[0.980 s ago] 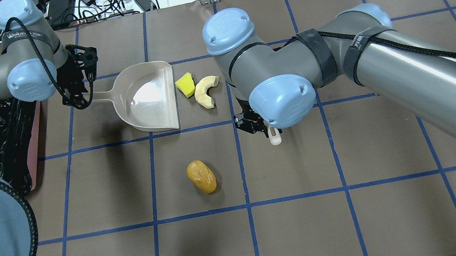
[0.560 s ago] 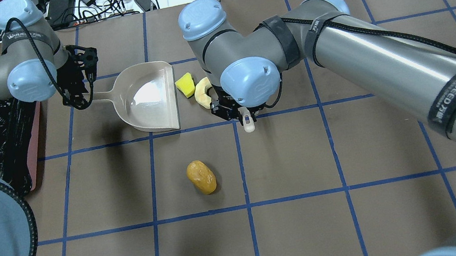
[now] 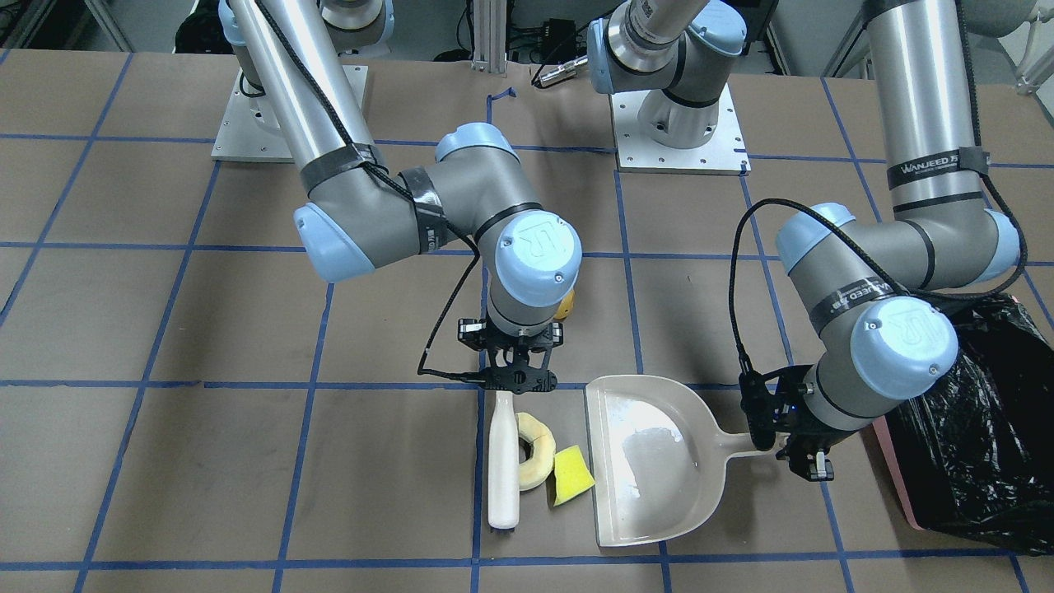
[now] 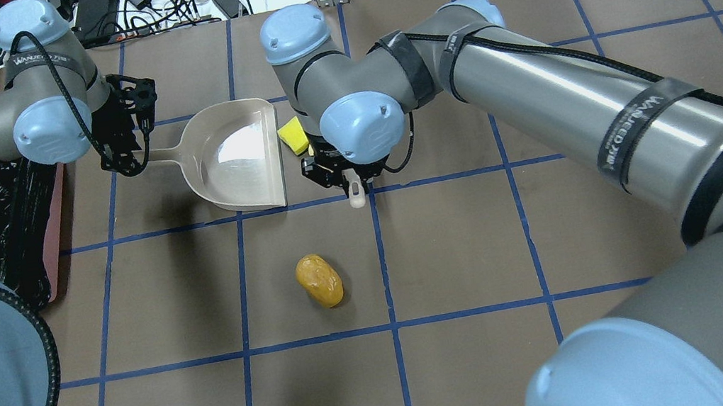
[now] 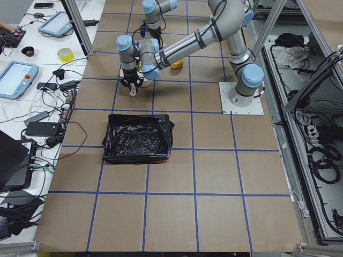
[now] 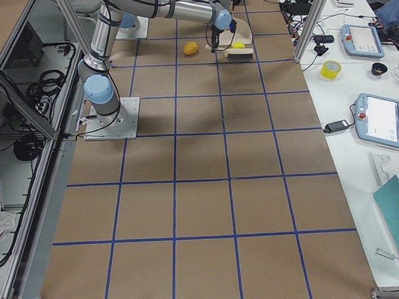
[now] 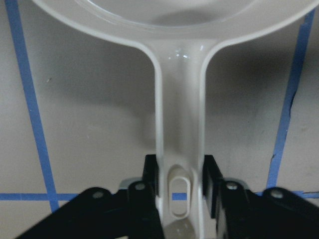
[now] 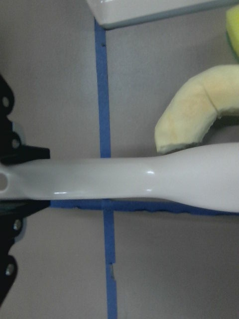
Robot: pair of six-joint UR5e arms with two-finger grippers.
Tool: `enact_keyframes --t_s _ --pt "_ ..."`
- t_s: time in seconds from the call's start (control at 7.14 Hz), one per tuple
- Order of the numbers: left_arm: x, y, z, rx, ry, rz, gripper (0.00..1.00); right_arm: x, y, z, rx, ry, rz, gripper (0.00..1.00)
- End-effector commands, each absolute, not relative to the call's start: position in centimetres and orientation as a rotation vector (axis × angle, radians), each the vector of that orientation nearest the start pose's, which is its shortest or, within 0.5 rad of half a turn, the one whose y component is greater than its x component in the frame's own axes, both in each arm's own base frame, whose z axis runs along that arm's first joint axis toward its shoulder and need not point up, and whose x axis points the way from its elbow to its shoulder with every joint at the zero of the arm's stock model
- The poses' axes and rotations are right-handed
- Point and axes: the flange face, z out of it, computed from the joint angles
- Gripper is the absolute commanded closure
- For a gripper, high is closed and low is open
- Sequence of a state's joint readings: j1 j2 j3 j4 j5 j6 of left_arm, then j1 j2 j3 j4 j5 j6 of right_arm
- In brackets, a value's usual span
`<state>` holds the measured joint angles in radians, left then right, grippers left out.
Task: Sweep and dump trash into bin
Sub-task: 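Sweep the sponge and curved piece into the dustpan with the right gripper's brush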
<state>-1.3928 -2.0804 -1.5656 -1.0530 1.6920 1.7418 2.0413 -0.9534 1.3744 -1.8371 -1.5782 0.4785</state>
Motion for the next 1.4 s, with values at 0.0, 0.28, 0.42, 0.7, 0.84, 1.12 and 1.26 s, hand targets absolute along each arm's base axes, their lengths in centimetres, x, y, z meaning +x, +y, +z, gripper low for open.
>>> enact_keyframes --t_s 0.0,0.28,0.42,0.7,0.84,1.12,1.26 --pt "-0.4 -66.3 24.6 2.155 2.17 0.138 1.0 49.1 -53.8 22.5 -0.028 3.152 0.228 0.88" --pt "-0.4 -66.3 24.6 2.155 2.17 0.141 1.0 54.2 -52.9 23.0 -0.019 3.099 0.205 0.88" --pt "-0.4 -66.2 24.8 2.154 2.17 0.137 1.0 56.1 -52.9 23.5 -0.01 3.036 0.227 0.88" --pt "-0.5 -65.9 25.3 2.155 2.162 0.128 1.0 55.8 -53.1 25.0 -0.064 3.056 0.192 0.88" --pt "-0.4 -65.9 25.3 2.167 2.15 0.131 1.0 53.9 -53.6 26.5 -0.12 3.149 0.142 0.87" --pt "0.3 -64.6 25.7 2.21 2.119 0.151 1.0 49.4 -54.2 30.4 -0.099 3.207 0.21 0.88" --pt "1.8 -62.7 25.6 2.234 2.081 0.192 1.0 46.3 -54.2 32.4 -0.047 3.241 0.291 0.88"
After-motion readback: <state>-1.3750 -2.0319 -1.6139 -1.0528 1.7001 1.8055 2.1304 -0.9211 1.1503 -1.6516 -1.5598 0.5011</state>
